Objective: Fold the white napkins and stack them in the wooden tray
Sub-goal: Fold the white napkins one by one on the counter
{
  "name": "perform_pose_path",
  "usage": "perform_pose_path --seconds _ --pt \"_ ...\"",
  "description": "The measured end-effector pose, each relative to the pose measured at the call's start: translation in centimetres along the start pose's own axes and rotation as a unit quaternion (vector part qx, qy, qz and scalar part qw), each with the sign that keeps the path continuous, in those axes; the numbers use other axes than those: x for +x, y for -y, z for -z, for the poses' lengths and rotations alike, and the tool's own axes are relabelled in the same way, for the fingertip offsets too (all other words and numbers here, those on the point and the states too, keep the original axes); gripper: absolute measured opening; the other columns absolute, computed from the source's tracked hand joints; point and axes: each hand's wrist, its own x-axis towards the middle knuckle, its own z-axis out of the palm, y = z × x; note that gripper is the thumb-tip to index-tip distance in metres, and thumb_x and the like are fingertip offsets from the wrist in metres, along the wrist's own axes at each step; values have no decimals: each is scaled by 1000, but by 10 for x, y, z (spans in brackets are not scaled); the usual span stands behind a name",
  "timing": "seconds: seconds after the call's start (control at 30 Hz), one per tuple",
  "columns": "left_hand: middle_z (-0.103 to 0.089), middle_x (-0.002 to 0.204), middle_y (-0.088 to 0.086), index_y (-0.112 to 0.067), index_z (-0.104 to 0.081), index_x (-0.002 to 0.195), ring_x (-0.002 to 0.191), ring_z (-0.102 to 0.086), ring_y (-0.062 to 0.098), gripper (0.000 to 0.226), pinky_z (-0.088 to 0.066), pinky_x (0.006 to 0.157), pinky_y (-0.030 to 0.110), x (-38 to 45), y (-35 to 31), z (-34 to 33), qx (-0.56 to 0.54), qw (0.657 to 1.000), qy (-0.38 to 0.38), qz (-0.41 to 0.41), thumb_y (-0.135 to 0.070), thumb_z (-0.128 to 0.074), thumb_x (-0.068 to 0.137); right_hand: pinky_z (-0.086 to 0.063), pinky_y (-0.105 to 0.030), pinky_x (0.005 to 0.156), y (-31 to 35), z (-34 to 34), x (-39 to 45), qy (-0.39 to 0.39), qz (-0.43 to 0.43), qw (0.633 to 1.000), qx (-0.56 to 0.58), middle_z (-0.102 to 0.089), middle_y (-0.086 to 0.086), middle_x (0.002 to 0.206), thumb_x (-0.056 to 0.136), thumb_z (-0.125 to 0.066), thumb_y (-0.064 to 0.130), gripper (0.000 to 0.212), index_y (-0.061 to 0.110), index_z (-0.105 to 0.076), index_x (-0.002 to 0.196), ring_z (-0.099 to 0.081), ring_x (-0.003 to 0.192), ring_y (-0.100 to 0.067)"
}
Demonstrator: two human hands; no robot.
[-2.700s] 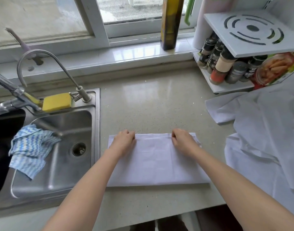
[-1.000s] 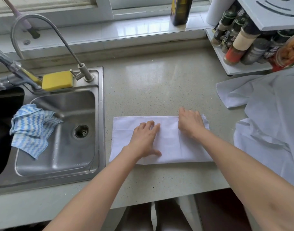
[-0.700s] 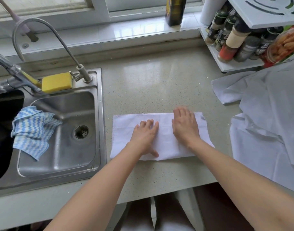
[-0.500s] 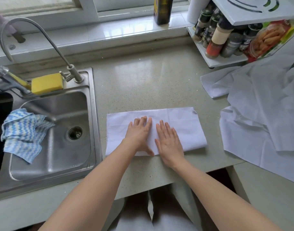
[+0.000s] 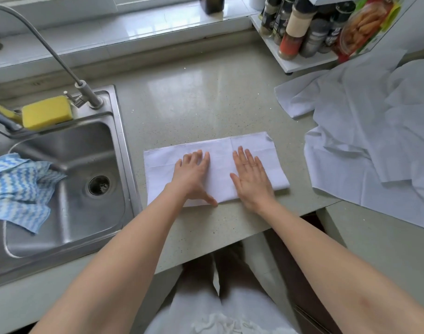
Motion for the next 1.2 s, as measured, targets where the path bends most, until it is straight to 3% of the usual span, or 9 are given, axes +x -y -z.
perform_pose_path --seconds 0.17,0.37,0.5,0.6,0.67,0.73,0.83,1.0,1.2 --pt "3 162 3 -18 -5 154 148 3 24 73 -2 120 43 -2 3 -23 -107 993 -50 21 -51 -38 97 16 -31 115 5 -26 -2 9 -24 999 -40 16 1 159 102 -19 41 61 20 13 150 16 146 -13" --pt "13 159 0 -22 8 152 147 14 17 61 13 118 36 -43 11 -78 -52 983 -171 48 -46 -16 101 10 -33 119 4 -29 -1 -7 -9 999 -39 11 0 160 102 -24 39 61 17 5 152 12 147 -14" --pt "14 160 0 -25 11 151 147 14 17 63 13 118 36 -55 37 -73 -45 987 -146 43 -50 -16 100 13 -32 118 4 -25 0 3 -17 999 -41 15 1 159 102 -20 40 61 20 10 151 15 146 -13" --pt "-11 159 5 -22 -15 152 145 -13 24 67 -10 118 40 -51 41 -48 -14 991 -126 44 -57 -29 96 14 -30 117 1 -19 0 19 -13 999 -28 17 3 159 102 -18 41 60 22 12 151 17 145 -11" --pt "-37 141 8 -19 -38 135 124 -38 28 69 -32 100 39 -41 38 -21 20 991 -127 48 -65 -49 85 7 -31 117 -1 -13 2 15 -9 1000 -9 7 3 161 102 -22 40 58 22 0 153 8 147 -12" --pt "-43 129 5 -19 -41 128 114 -43 26 82 -38 87 37 -27 30 5 52 992 -105 44 -67 -68 68 -7 -34 115 -4 -3 9 -4 -7 1000 6 -12 0 160 102 -29 36 54 19 -18 152 -11 146 -18" --pt "-33 140 3 -21 -24 145 125 -36 24 115 -42 83 35 -5 15 25 74 996 -28 31 -60 -82 54 -14 -36 112 -17 13 33 -12 -35 999 31 -24 -4 157 101 -34 32 50 13 -30 148 -22 141 -22" --pt "-11 153 2 -21 -6 150 137 -20 28 136 -42 92 43 8 -3 27 47 995 36 79 -65 -83 47 -6 -34 118 -57 36 69 35 -53 998 15 -15 -5 160 101 -33 24 52 11 -23 150 -13 146 -20" --pt "7 159 0 -11 7 151 144 -5 33 149 -45 98 46 20 -18 32 -19 987 72 145 -64 -85 46 -31 -36 96 -82 60 91 -11 -49 999 3 -43 -16 131 92 -53 19 35 5 -47 124 -39 120 -31"
